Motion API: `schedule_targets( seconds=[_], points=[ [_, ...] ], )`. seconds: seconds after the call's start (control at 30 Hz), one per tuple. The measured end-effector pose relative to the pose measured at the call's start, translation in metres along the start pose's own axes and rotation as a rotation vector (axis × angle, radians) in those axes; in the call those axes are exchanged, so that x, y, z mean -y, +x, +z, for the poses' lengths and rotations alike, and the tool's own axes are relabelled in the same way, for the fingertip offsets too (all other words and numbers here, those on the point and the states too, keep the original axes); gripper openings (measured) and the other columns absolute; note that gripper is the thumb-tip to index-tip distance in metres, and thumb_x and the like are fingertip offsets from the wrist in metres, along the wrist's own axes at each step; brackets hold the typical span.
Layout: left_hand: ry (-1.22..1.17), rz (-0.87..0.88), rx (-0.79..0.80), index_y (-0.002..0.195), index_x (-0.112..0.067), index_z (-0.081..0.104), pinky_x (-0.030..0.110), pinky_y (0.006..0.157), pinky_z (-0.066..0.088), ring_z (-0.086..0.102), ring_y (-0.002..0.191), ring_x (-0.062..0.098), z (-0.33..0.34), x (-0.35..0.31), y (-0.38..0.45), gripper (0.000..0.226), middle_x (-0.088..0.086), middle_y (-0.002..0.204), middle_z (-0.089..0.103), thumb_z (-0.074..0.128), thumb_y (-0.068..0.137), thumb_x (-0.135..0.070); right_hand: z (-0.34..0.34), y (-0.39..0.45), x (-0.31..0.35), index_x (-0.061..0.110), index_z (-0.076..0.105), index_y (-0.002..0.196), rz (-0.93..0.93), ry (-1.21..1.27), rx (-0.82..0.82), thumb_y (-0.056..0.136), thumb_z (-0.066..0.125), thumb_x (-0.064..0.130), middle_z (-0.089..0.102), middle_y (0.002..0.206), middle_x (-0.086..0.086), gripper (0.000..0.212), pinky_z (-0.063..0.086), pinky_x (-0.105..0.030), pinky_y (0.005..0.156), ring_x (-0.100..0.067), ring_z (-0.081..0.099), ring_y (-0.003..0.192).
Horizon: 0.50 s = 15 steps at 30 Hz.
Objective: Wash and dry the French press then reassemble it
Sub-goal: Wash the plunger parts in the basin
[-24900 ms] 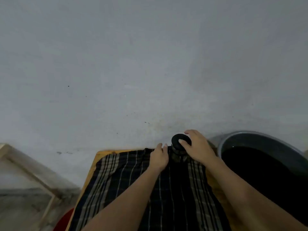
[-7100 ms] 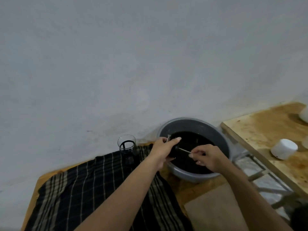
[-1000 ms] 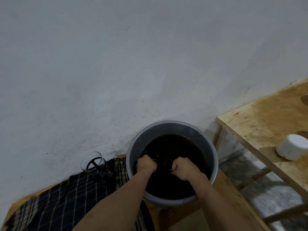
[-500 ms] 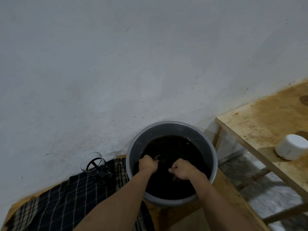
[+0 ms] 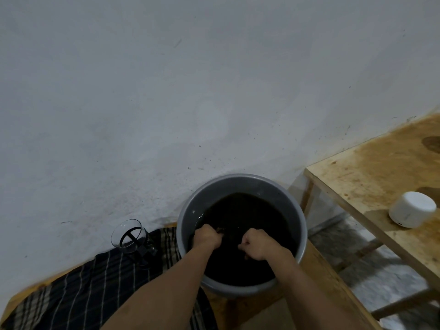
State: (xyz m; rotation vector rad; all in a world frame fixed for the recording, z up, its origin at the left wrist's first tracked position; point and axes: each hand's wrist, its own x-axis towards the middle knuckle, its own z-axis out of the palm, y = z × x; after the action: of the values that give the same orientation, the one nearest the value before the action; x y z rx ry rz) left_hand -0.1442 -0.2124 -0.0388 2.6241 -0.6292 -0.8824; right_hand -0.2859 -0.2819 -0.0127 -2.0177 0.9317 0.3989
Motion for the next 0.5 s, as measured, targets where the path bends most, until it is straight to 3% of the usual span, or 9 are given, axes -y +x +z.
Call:
schedule_targets(
  seconds=[0.17, 0.33, 0.5],
  points=[
    [-0.155, 0.173, -0.034, 0.121, -0.010, 0.067, 0.029, 0.094, 0.048, 0.062, 0.110, 0.030, 0.000, -0.007, -0.003, 0.030, 0.016, 0.118, 0.067, 0.052, 0.097, -0.020, -0.001, -0.001, 0.000, 0.021, 0.065, 0.090, -0.004, -0.150, -0.152, 0.095, 0.054, 0.027, 0.061, 0.095, -0.003, 0.013, 0.048, -0.032, 0.081, -0.019, 0.056, 0.087],
    [-0.332, 0.505, -0.226, 0.110, -0.013, 0.074, 0.016, 0.084, 0.047, 0.065, 0.093, 0.010, -0.018, -0.028, -0.017, 0.021, 0.002, 0.100, 0.075, 0.063, 0.092, -0.016, 0.001, 0.001, 0.003, 0.013, 0.071, 0.103, -0.006, 0.007, -0.313, 0.095, 0.055, 0.026, 0.068, 0.105, -0.014, 0.023, 0.047, -0.030, 0.081, -0.029, 0.063, 0.099],
    [-0.321, 0.667, -0.299, 0.103, -0.012, 0.075, 0.014, 0.078, 0.049, 0.068, 0.085, 0.011, -0.034, -0.040, -0.025, 0.017, 0.000, 0.091, 0.075, 0.067, 0.089, -0.015, -0.004, 0.001, 0.006, 0.008, 0.071, 0.104, -0.034, 0.160, -0.438, 0.095, 0.054, 0.021, 0.070, 0.106, -0.016, 0.023, 0.046, -0.028, 0.081, -0.030, 0.064, 0.099]
  ],
)
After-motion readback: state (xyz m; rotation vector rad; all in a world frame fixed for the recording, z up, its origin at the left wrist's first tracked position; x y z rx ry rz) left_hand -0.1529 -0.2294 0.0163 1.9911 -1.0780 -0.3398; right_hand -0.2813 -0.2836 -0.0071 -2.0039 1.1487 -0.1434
